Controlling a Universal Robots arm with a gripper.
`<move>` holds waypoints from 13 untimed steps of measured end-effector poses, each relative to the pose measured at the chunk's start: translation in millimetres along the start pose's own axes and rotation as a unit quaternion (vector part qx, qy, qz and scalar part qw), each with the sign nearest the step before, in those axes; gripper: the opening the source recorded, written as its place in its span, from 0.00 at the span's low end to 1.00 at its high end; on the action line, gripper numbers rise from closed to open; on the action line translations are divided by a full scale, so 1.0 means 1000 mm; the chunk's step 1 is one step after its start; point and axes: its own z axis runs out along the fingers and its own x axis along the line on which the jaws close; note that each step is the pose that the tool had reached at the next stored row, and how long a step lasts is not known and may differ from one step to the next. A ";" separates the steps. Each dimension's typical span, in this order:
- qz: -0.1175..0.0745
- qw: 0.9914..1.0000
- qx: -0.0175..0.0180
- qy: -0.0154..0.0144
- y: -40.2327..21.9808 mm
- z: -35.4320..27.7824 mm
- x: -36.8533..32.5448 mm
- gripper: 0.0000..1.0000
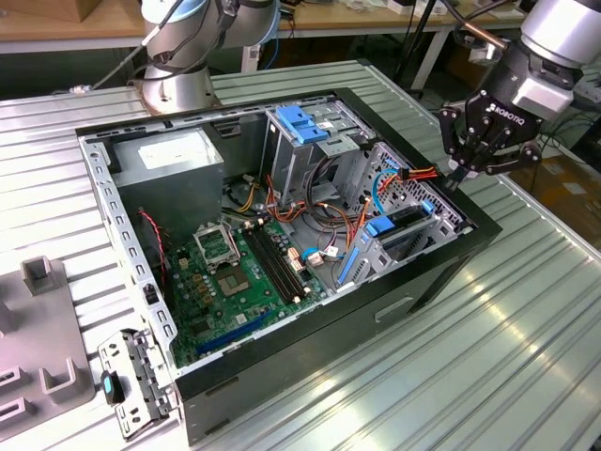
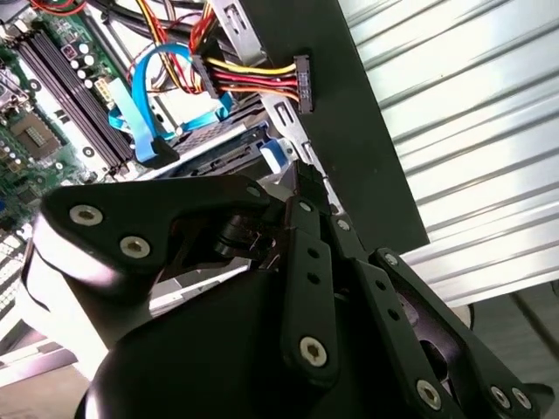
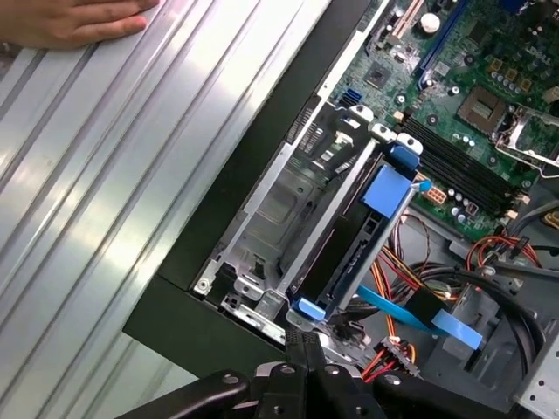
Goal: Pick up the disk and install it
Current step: 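Insert the first disk wire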
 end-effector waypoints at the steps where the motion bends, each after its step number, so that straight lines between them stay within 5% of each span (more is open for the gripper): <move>1: 0.000 1.000 0.000 0.000 -0.0004 0.0000 -0.0006 0.11; 9: -0.007 1.000 0.003 -0.004 -0.0023 0.0001 -0.0037 0.11; 11: -0.015 1.000 0.004 -0.003 -0.0025 0.0003 -0.0038 0.11; 13: -0.021 1.000 0.010 0.001 -0.0025 0.0004 -0.0039 0.11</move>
